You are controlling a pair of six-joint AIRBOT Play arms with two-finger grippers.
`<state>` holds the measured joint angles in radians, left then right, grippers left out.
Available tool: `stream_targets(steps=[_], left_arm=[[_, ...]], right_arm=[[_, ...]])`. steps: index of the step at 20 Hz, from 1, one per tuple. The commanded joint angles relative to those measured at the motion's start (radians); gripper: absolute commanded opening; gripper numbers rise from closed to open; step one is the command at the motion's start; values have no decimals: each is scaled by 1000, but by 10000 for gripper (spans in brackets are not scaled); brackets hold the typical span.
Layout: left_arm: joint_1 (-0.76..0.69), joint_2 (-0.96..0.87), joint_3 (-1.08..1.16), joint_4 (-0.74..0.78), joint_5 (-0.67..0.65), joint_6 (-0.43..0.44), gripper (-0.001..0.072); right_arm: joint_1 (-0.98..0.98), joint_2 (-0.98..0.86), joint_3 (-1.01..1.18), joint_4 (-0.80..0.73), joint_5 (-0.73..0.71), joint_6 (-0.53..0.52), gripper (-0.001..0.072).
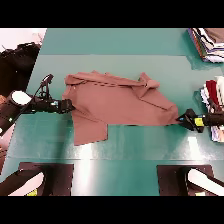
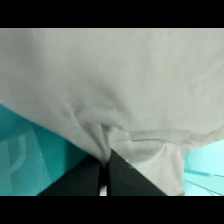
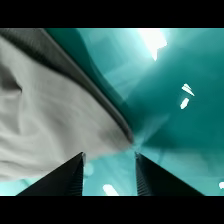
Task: Fold the shirts.
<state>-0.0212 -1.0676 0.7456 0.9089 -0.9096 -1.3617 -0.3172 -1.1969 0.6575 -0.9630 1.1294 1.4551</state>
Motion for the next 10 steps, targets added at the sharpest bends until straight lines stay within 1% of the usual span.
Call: stream_targets(steps=[1, 3, 4, 5, 6, 8, 10], left_arm=[[-1, 1, 4, 0, -13, 0, 27], [-1, 1, 4, 0, -27, 0, 27], [-1, 3, 5, 0, -35, 0, 27], [-1, 9, 5, 0, -38, -2, 26], [-1, 28, 5, 0, -37, -4, 26], [-1, 93, 39, 23, -42, -37, 26], [-1, 176, 134, 45, -67, -48, 26]], right_arm=[[80, -95, 45, 11, -81, -6, 308], [116, -109, 68, 10, -104, -6, 286], [129, -108, 76, 1, -106, -6, 118], [139, -99, 82, -14, -103, -7, 18], [147, -76, 86, -27, -101, -7, 19], [149, 0, 113, -35, -85, -12, 19], [149, 96, 197, -34, -59, -35, 19]])
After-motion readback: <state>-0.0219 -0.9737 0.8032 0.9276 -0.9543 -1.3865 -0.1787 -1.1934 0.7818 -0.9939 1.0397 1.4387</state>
